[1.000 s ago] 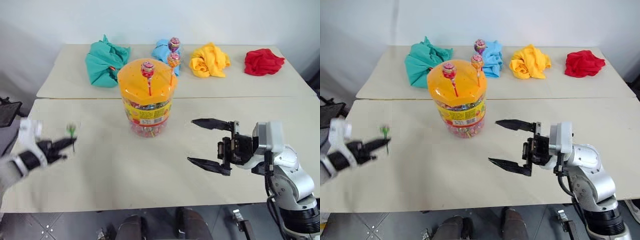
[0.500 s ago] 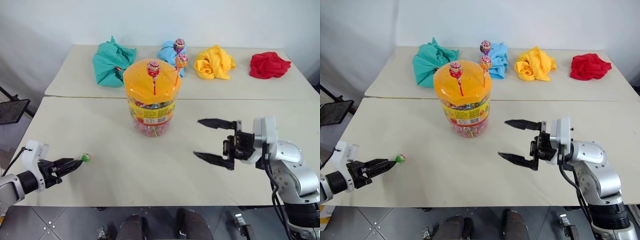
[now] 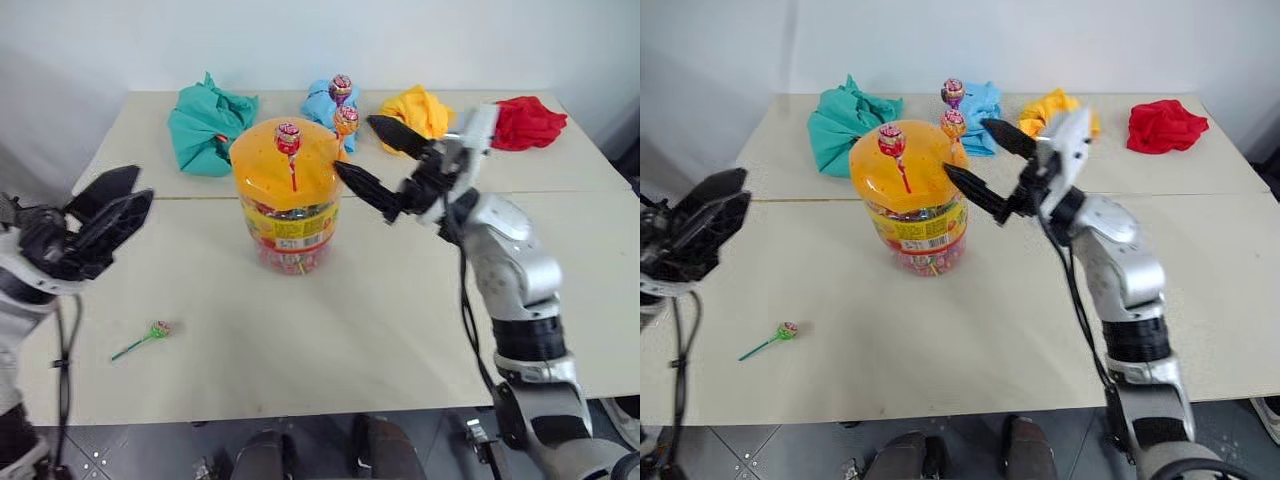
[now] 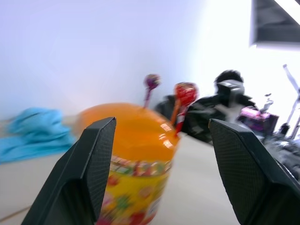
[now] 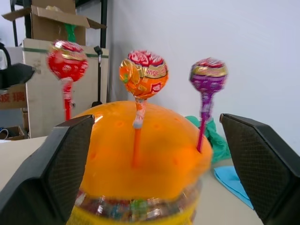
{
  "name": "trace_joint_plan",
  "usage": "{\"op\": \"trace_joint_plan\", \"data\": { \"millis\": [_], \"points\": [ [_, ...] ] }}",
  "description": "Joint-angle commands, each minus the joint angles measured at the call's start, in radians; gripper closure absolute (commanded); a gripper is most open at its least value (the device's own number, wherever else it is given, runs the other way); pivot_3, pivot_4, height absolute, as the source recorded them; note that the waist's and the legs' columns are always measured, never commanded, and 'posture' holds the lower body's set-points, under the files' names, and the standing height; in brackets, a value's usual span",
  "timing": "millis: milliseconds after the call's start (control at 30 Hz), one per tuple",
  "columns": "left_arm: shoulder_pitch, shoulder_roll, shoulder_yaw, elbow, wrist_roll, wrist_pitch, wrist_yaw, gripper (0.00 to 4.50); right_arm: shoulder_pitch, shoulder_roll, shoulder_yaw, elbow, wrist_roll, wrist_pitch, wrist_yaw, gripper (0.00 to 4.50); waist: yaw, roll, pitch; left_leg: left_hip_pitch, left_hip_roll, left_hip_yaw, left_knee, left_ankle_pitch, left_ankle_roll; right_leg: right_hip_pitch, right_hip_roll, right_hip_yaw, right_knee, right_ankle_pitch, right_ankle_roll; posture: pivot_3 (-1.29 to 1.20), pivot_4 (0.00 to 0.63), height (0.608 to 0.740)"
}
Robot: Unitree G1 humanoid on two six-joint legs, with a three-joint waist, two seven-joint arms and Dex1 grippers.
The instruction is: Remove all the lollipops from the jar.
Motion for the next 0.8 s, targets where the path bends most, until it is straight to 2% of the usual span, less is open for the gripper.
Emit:
{"op": "trace_joint_plan", "data": {
  "millis": [33,100,433,700,800],
  "points": [
    [0.012,0.014,0.006,-0.026,-0.013,-0.023,0.003,1.11,-0.002,0.012,-0.003,0.003,-0.028,-0.006,-0.003,0.41,-0.004,-0.001,0.0,0.0,0.0,0.0,0.0,0.0,0.0,0.0,0.001,0.0,0.0,0.0,0.0,0.0,0.15,0.74],
    [0.025,0.014,0.003,-0.025,-0.026,-0.018,-0.002,1.11,0.006,0.017,0.0,-0.006,-0.023,-0.005,0.017,0.91,-0.004,-0.001,0.0,0.0,0.001,0.0,0.0,-0.001,0.0,0.0,0.002,0.001,-0.002,0.0,0.0,0.0,0.15,0.74],
    [0.055,0.005,0.003,0.019,-0.017,-0.054,-0.054,1.11,-0.002,0.038,-0.027,-0.02,0.005,-0.01,0.062,4.44,-0.005,-0.001,0.0,0.0,0.006,0.002,0.0,-0.001,-0.002,0.0,0.006,0.003,-0.005,0.0,-0.001,0.0,0.15,0.74],
    [0.05,-0.003,0.015,0.078,-0.015,-0.086,-0.106,1.11,-0.003,0.047,-0.121,-0.032,0.094,-0.04,0.093,4.48,-0.004,-0.001,0.0,0.0,0.005,0.002,0.0,-0.001,-0.002,0.0,0.007,0.003,-0.006,0.0,-0.001,0.0,0.15,0.74],
    [0.068,0.029,-0.001,0.093,-0.003,-0.077,-0.174,1.11,0.022,-0.062,-0.259,-0.013,0.166,0.018,0.088,4.48,0.001,-0.001,0.0,0.0,0.005,0.002,0.0,-0.001,-0.002,0.0,0.006,0.003,-0.006,0.0,-0.001,0.0,0.15,0.74]
  ]
}}
